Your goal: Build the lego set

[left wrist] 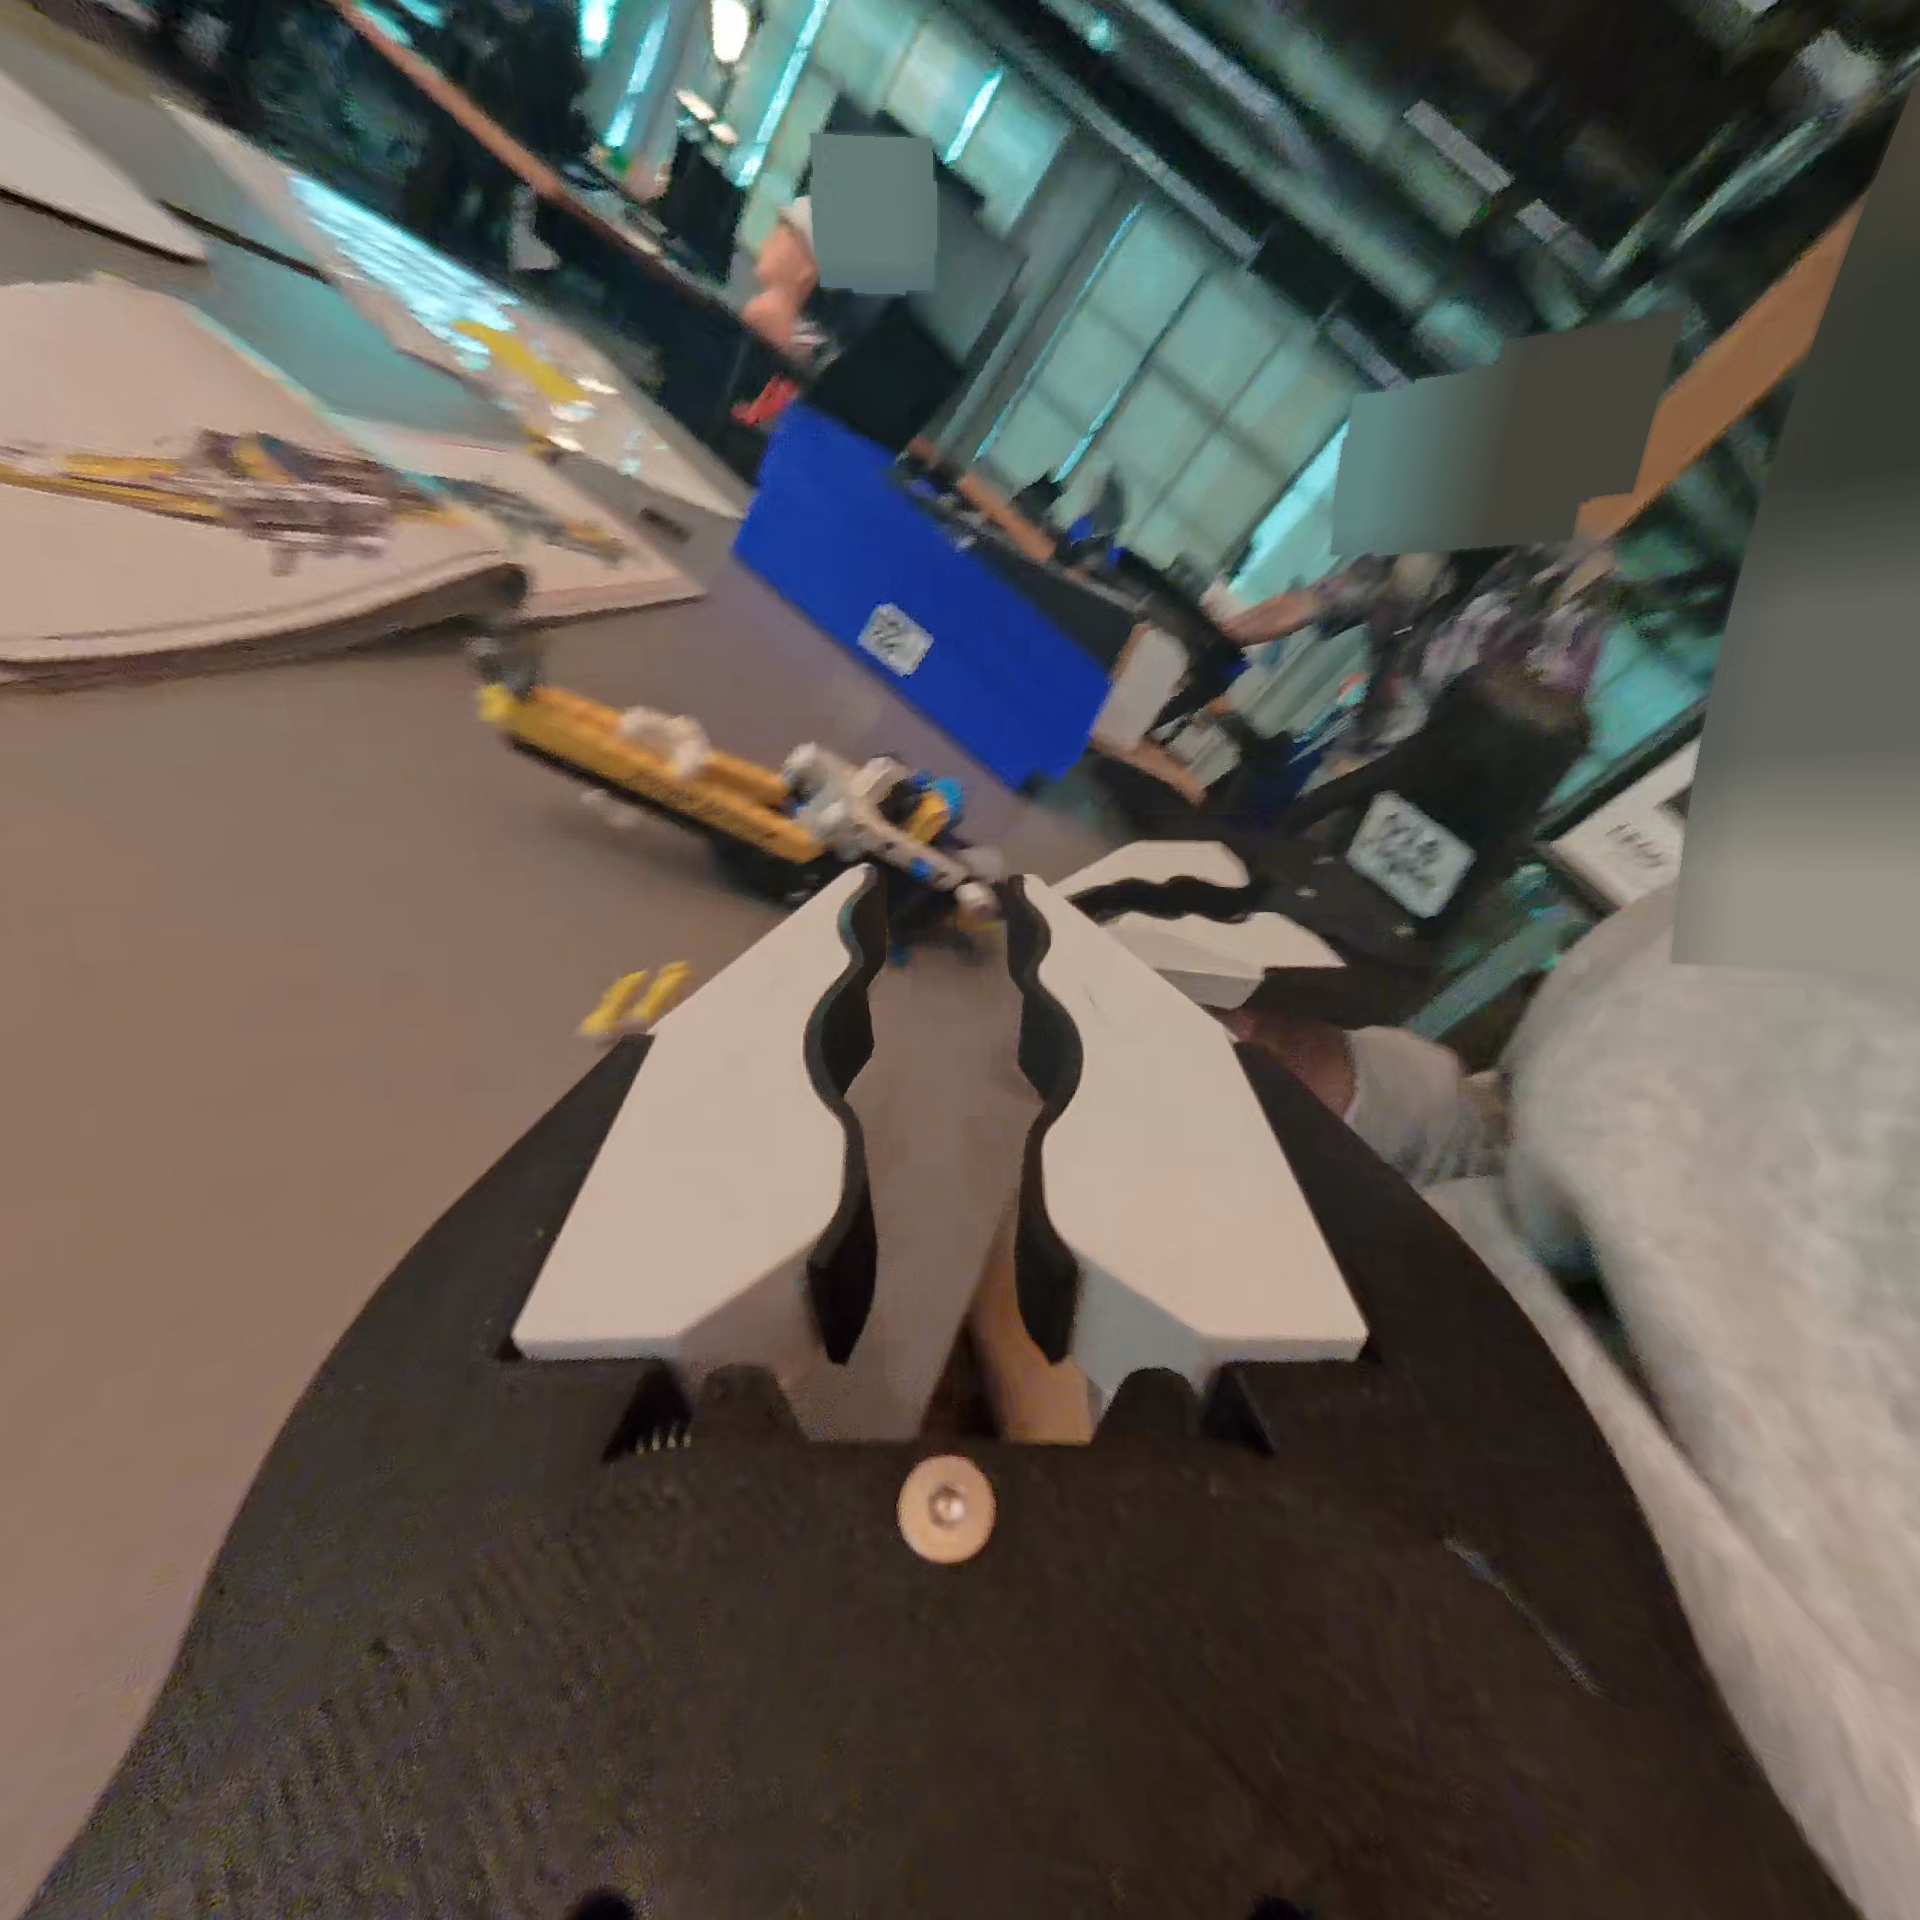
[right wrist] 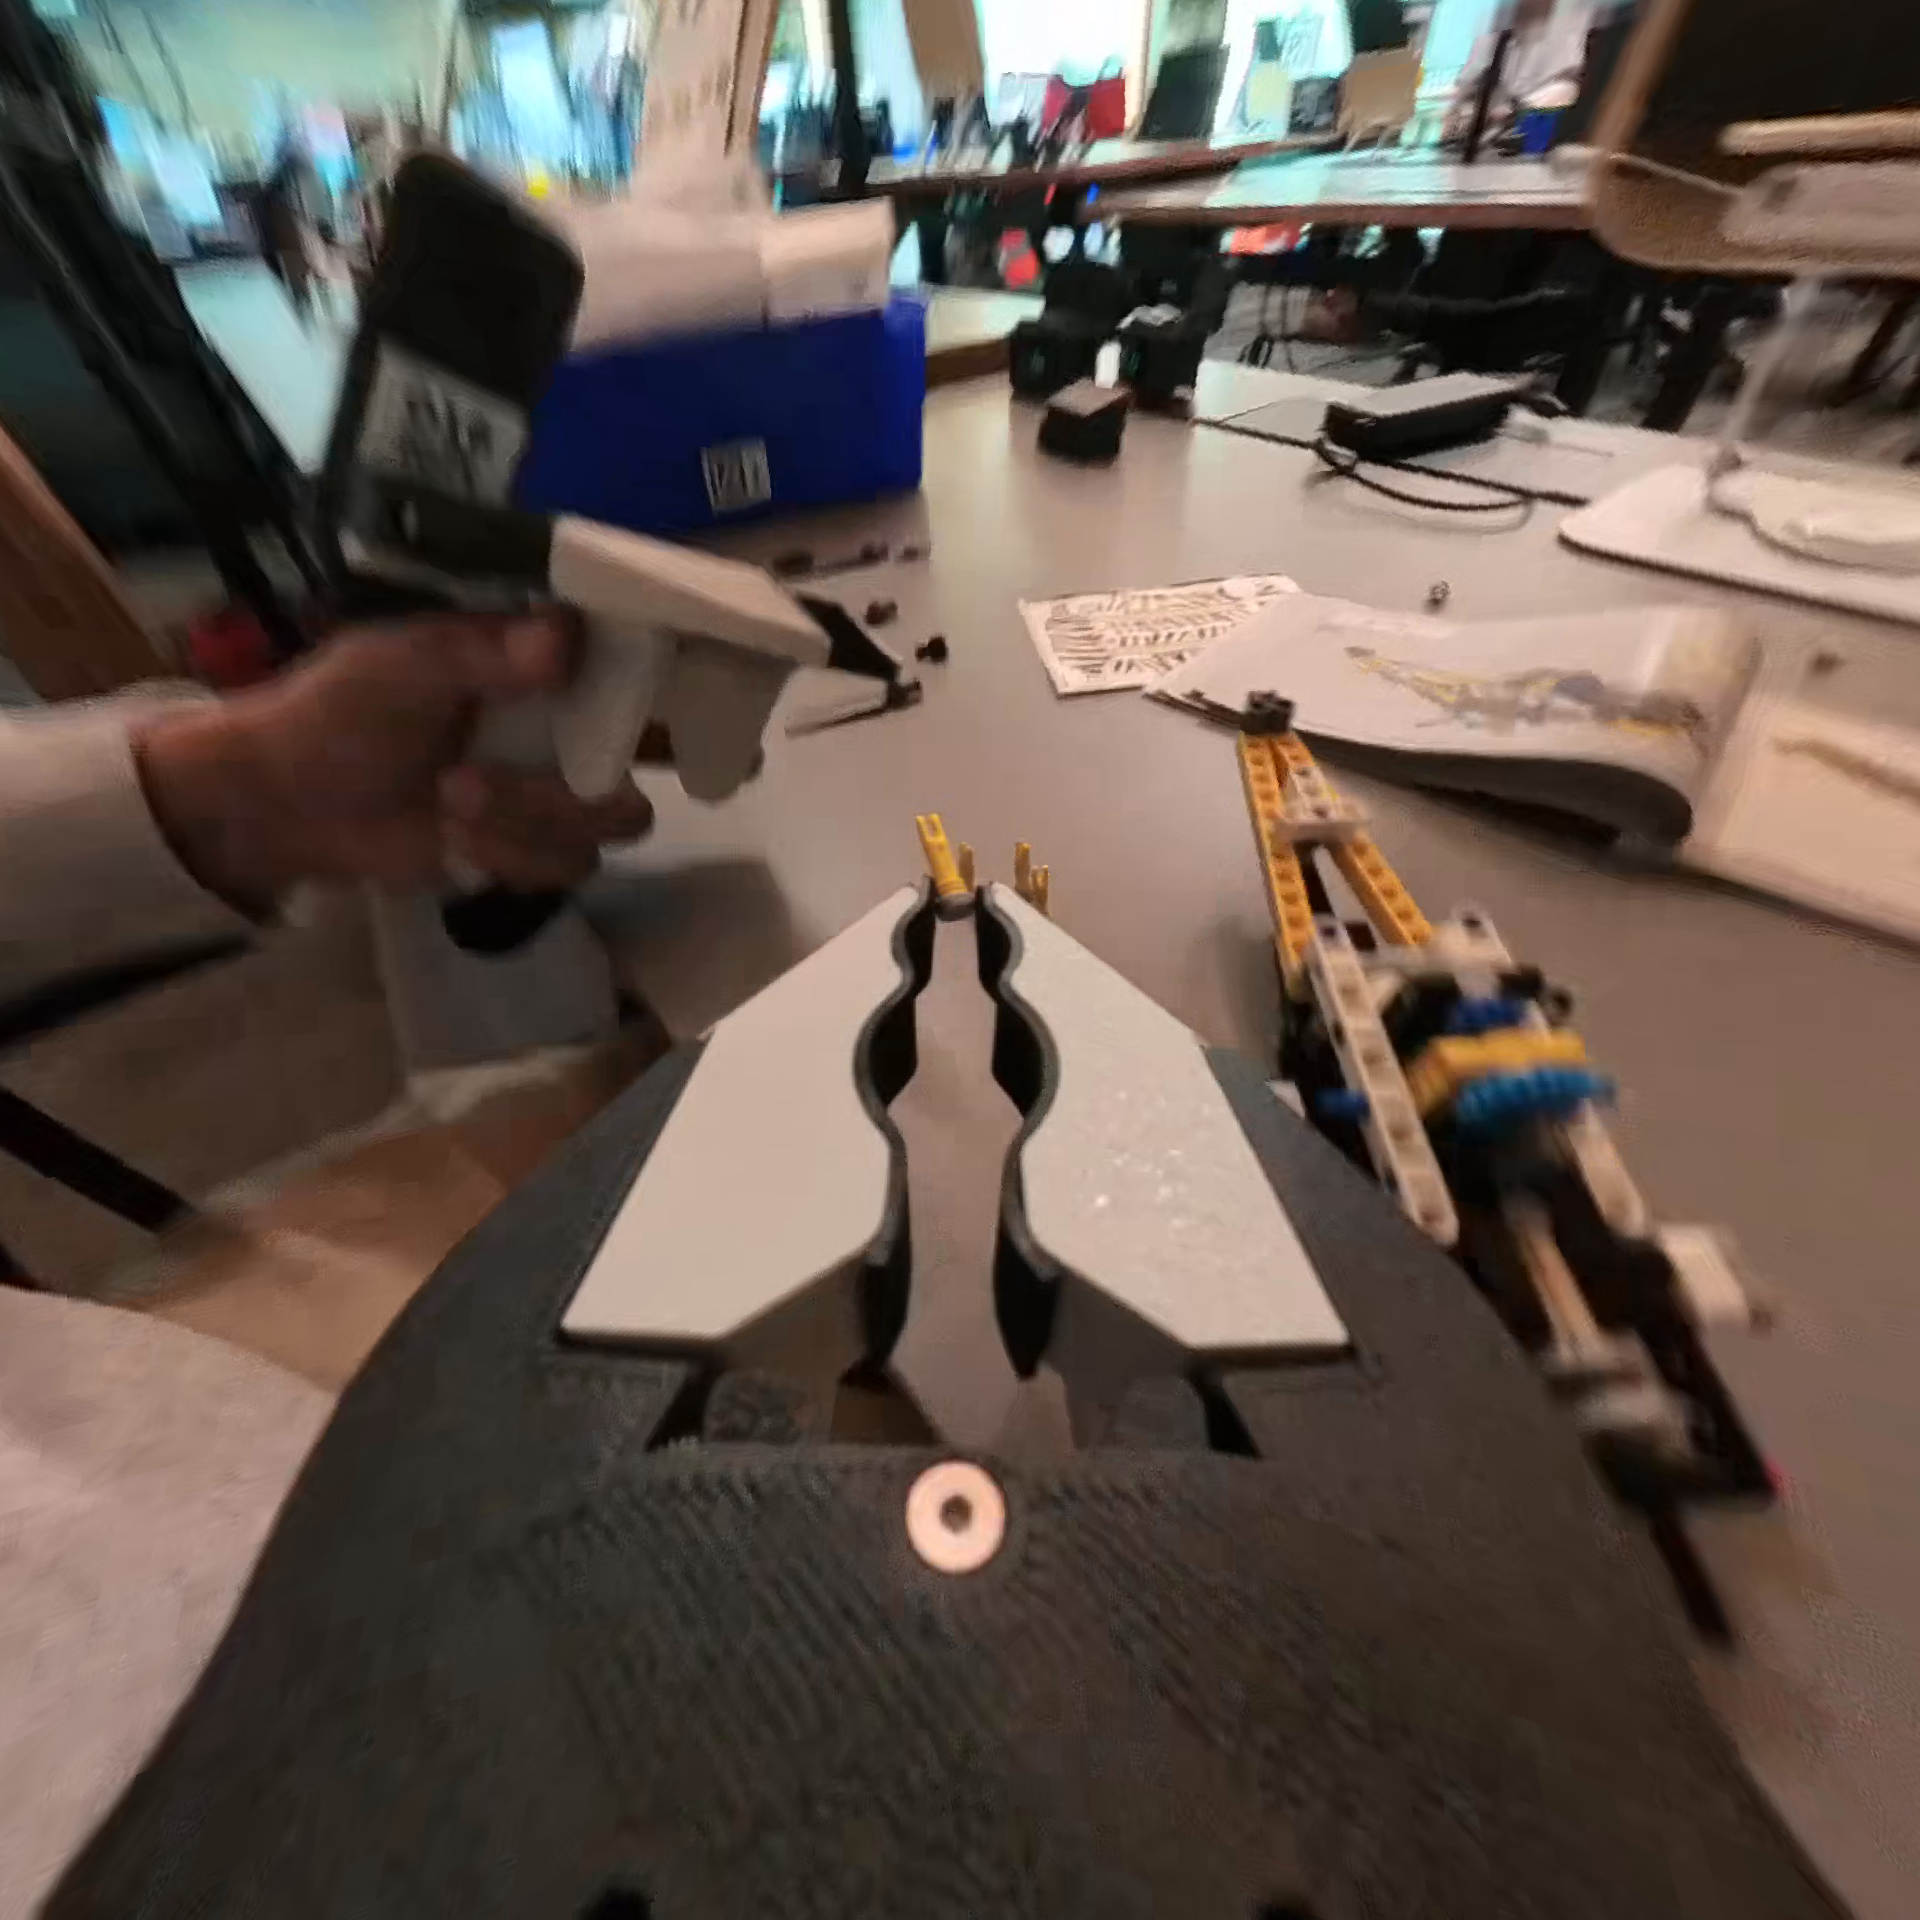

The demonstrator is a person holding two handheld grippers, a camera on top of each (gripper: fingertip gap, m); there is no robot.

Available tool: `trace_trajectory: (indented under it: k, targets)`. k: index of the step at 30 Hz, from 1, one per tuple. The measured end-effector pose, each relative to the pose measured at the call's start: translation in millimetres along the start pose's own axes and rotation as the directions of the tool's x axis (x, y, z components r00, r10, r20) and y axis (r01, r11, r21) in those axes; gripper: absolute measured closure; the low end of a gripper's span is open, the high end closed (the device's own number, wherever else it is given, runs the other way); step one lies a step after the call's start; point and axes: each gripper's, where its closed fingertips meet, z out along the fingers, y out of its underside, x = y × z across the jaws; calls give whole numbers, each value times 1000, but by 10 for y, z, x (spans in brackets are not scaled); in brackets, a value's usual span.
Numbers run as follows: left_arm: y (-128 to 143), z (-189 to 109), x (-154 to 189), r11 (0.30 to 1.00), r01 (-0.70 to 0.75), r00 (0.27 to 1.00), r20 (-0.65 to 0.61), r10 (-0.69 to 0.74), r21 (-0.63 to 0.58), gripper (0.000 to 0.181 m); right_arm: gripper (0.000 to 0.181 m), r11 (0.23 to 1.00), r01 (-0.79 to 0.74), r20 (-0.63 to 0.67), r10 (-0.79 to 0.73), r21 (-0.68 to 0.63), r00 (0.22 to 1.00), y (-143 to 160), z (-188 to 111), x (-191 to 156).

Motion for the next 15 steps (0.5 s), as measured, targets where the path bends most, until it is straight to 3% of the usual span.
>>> trace_trajectory:
  k: [5, 10, 15]
  targets:
    - [265, 483, 422, 991, 109, 976, -180, -123, -82, 160, 176, 912, -373, 61, 368, 172, 928, -59, -520, 153]
    - [463, 783, 679, 969, 171, 933, -288, -217, -177, 162, 176, 854, -469, 115, 454, 225, 883, -80, -727, 178]
    - [491, 952, 796, 957, 229, 898, -342, -277, -176, 167, 176, 834, -510, 117, 497, 210, 860, -30, -794, 179]
